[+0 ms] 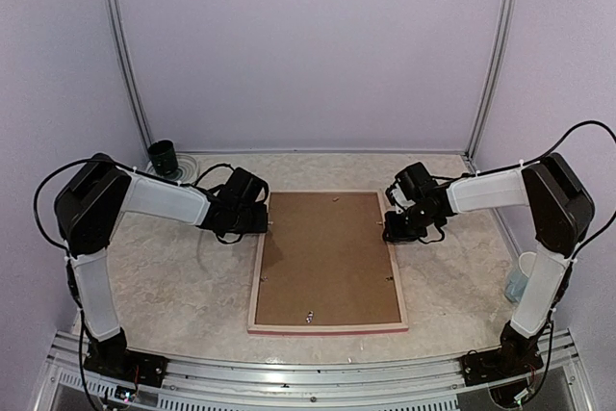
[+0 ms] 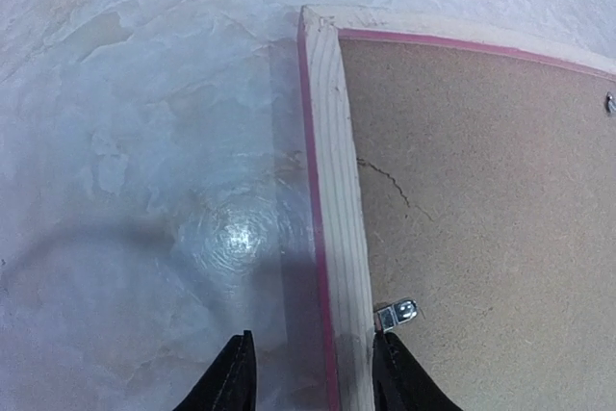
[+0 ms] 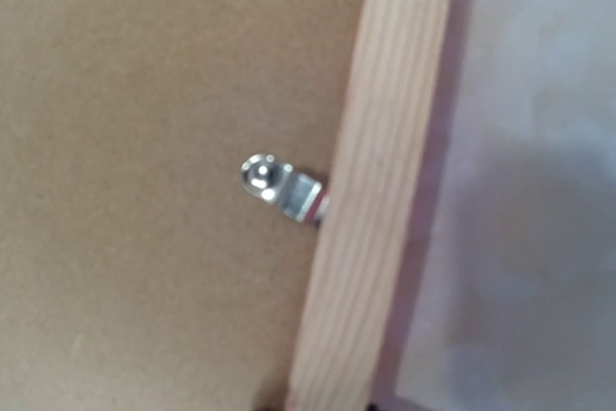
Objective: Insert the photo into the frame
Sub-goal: Press the fastener onto the backboard.
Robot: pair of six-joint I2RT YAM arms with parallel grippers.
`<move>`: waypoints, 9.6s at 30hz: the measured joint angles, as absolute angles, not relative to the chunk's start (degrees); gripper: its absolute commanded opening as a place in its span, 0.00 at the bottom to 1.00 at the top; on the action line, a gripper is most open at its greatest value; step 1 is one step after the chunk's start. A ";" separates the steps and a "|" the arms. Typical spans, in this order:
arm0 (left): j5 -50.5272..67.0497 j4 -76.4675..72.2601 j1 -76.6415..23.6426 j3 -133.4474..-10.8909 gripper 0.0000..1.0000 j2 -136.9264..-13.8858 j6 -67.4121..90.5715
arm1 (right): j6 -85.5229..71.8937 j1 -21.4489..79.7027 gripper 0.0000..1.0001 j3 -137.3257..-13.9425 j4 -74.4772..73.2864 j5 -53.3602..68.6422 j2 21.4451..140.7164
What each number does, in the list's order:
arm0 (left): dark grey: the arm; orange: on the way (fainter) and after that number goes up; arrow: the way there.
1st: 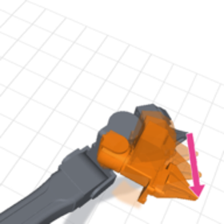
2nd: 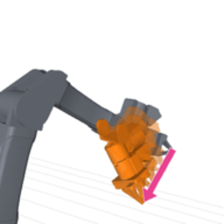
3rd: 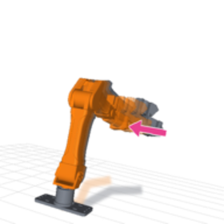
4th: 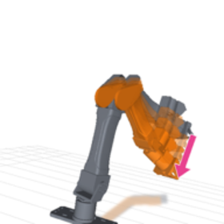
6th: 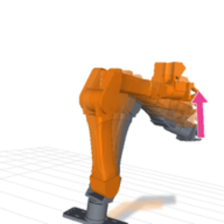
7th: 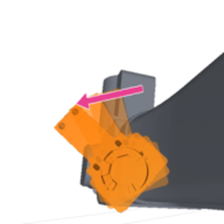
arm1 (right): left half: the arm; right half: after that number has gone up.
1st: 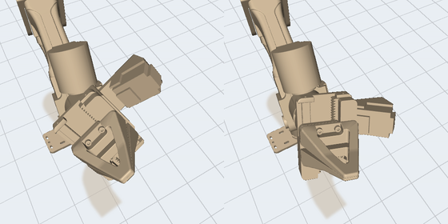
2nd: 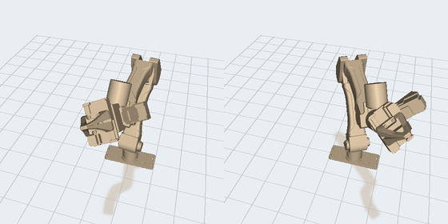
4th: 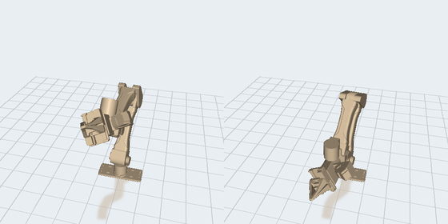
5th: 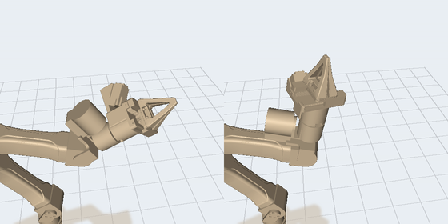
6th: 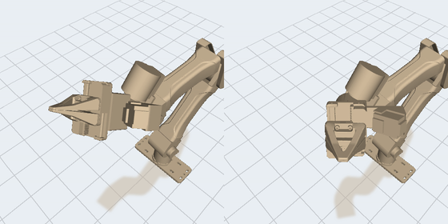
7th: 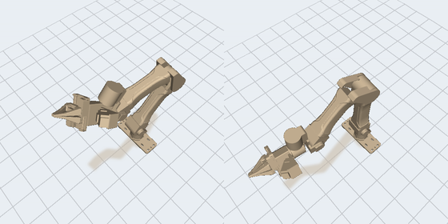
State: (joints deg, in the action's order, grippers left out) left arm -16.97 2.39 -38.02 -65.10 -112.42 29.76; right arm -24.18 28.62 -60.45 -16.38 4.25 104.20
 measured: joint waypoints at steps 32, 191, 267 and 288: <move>-16.93 2.98 -42.89 -51.03 0.90 -96.66 30.83 | -19.94 28.97 0.67 -65.49 -26.24 1.43 98.30; 3.20 -14.66 -35.07 -53.32 0.17 -109.58 28.08 | -2.00 30.94 0.79 -96.57 -17.65 -6.42 129.51; 2.92 -15.94 -35.18 -53.52 0.14 -110.15 28.32 | -19.75 30.17 0.67 -109.49 -32.34 -11.94 134.72; 3.16 -15.90 -35.40 -53.52 0.24 -110.15 28.53 | -18.85 29.47 0.80 -100.73 -30.55 -20.62 128.81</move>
State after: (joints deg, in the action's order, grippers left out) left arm 3.16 -15.90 -35.40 -53.52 -110.15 28.53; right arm -18.85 29.47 -100.73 -30.55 -20.62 128.81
